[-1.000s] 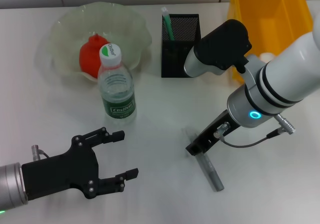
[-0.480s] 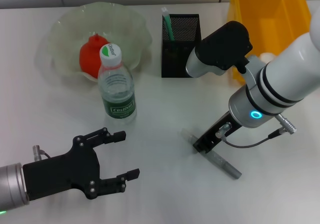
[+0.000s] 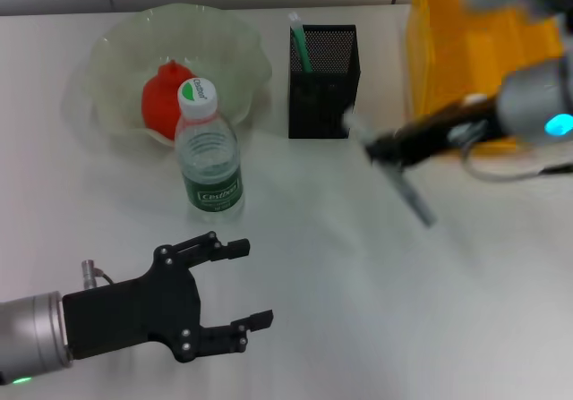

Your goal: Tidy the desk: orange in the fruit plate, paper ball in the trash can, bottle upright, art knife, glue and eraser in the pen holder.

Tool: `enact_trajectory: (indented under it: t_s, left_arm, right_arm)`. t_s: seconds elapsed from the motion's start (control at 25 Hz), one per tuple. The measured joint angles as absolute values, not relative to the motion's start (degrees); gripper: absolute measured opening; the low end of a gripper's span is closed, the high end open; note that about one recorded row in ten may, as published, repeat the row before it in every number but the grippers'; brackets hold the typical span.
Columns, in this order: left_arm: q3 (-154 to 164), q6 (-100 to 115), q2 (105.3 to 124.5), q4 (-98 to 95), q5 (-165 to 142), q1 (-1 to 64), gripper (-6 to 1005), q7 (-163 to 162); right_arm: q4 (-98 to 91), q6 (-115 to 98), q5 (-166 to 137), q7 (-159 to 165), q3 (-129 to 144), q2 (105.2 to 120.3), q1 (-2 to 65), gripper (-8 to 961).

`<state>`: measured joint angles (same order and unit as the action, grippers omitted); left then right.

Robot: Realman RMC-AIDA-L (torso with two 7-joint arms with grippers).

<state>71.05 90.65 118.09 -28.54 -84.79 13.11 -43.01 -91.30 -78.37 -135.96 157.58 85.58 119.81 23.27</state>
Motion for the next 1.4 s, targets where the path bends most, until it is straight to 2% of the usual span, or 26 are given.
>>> enact_trajectory:
  t_s: [0.24, 0.4, 0.52, 0.6, 0.64, 0.68, 0.72, 0.76, 0.84, 0.92, 1.04, 1.32, 1.4]
  left_arm:
    - [73.7, 90.1, 118.69, -26.8, -84.8, 16.2, 813, -42.9]
    - [73.8, 90.0, 118.77, -25.5, -84.8, 17.7, 813, -42.9]
    - [73.9, 90.0, 118.81, -25.2, -84.8, 18.8, 813, -42.9]
    - [74.0, 90.0, 118.82, -25.2, -84.8, 18.9, 813, -42.9]
    - [74.1, 90.0, 118.82, -25.2, -84.8, 19.0, 813, -42.9]
    - [74.1, 90.0, 118.82, -25.2, -84.8, 19.0, 813, -42.9]
    - [74.1, 90.0, 118.83, -25.2, -84.7, 19.0, 813, -42.9]
    - [74.1, 90.0, 118.83, -25.2, -84.7, 19.0, 813, -42.9]
    - [74.1, 90.0, 118.83, -25.1, -84.6, 19.1, 813, -42.9]
    - [74.1, 90.0, 118.83, -25.1, -84.6, 19.1, 813, -42.9]
    - [74.1, 90.0, 118.83, -25.1, -84.5, 19.2, 813, -42.9]
    - [74.1, 90.0, 118.83, -25.1, -84.4, 19.5, 813, -42.9]
    - [74.0, 90.0, 118.82, -25.1, -84.4, 19.5, 813, -42.9]
  right_arm:
    - [-87.4, -64.6, -104.9, 129.5, 74.9, 119.68, 16.0, 132]
    - [-78.6, -61.6, -88.0, 109.3, 74.6, 119.5, 15.7, 131]
    - [-60.0, -61.2, -69.0, 81.2, 74.7, 119.52, 20.3, 131]
    - [-55.9, -61.3, -65.7, 75.7, 74.8, 119.5, 21.7, 131]
    - [-45.9, -61.3, -60.2, 64.4, 74.6, 119.45, 26.1, 132]
    - [-45.9, -61.3, -60.2, 64.4, 74.6, 119.45, 26.1, 132]
    - [-39.2, -61.1, -57.5, 58.6, 74.4, 119.4, 29.3, 132]
    - [-39.2, -61.1, -57.5, 58.6, 74.4, 119.4, 29.3, 132]
    - [-29.4, -61.0, -54.6, 51.6, 74.1, 119.27, 34.9, 132]
    - [-25.3, -60.7, -54.1, 49.6, 73.8, 119.26, 37.3, 132]
    - [-22.3, -59.3, -53.9, 48.9, 74.0, 119.34, 39.4, 130]
    - [-21.3, -59.0, -53.6, 48.9, 73.9, 119.61, 38.1, 126]
    - [-21.6, -59.4, -53.6, 49.7, 74.0, 119.52, 37.3, 172]
